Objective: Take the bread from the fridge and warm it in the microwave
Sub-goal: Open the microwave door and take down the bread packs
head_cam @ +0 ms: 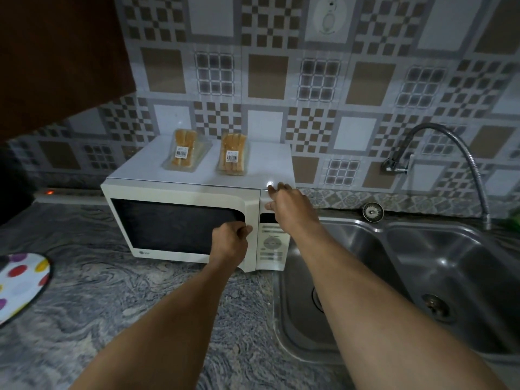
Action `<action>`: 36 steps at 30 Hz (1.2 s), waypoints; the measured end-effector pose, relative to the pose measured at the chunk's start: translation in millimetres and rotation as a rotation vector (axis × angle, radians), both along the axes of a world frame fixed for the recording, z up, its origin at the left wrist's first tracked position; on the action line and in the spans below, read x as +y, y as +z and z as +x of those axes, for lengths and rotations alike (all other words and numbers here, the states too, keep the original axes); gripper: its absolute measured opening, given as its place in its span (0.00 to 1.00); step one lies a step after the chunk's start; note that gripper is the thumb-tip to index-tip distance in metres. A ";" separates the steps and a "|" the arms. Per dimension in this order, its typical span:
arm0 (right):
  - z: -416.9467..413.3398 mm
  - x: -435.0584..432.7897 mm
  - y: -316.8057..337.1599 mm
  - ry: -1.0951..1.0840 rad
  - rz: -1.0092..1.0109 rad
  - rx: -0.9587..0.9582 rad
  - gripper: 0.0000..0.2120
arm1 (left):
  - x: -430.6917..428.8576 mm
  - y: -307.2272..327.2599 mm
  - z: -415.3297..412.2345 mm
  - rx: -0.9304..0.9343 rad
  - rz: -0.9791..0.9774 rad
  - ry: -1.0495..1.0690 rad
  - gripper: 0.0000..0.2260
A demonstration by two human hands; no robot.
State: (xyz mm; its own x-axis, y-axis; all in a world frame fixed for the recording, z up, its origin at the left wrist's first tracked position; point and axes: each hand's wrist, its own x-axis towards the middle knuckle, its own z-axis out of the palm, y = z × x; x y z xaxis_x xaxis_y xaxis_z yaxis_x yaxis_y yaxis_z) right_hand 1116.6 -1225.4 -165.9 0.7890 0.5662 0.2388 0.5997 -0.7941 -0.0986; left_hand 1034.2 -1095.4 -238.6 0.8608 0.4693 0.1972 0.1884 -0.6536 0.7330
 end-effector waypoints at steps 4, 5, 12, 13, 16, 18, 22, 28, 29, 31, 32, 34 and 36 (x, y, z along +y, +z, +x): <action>-0.9 0.2 2.0 0.008 0.009 0.007 0.21 | -0.5 0.4 -1.6 -0.007 0.004 0.003 0.21; -0.6 0.1 2.4 0.009 0.010 0.006 0.21 | -0.1 0.1 -1.2 -0.006 0.006 0.006 0.20; -0.1 0.1 2.5 0.014 0.009 -0.004 0.18 | 0.2 -4.7 -2.9 -0.013 -0.014 0.005 0.19; 0.5 0.5 3.3 0.010 0.008 -0.001 0.18 | 0.3 -5.1 -6.3 -0.017 -0.013 -0.002 0.18; 0.6 1.9 5.2 -0.009 0.020 0.031 0.18 | 0.2 -9.2 -19.5 -0.025 0.015 -0.005 0.19; -2.7 3.7 7.0 -0.015 0.007 0.056 0.19 | 0.3 -9.9 -25.5 -0.030 0.013 0.001 0.20; -2.4 4.9 9.0 -0.027 -0.008 0.091 0.19 | 0.1 -2.9 -31.8 0.018 0.043 -0.048 0.18; -6.5 1.8 12.1 -0.008 -0.020 0.059 0.13 | 8.7 14.7 -49.5 0.097 0.133 0.009 0.09; -7.6 2.4 12.8 -0.004 -0.013 0.058 0.13 | 10.6 20.4 -53.8 0.088 0.181 0.063 0.09; -8.2 5.8 15.3 0.009 -0.002 0.065 0.13 | 14.8 32.1 -59.1 0.035 0.307 0.205 0.07; -9.1 8.3 17.6 0.017 0.001 0.078 0.13 | 17.7 37.4 -59.0 -0.015 0.377 0.264 0.07; -10.5 15.4 22.4 0.034 0.003 0.108 0.15 | 25.3 47.3 -54.3 -0.123 0.467 0.305 0.06; -11.1 22.7 26.4 0.053 -0.009 0.135 0.18 | 34.5 51.7 -43.5 -0.148 0.538 0.269 0.11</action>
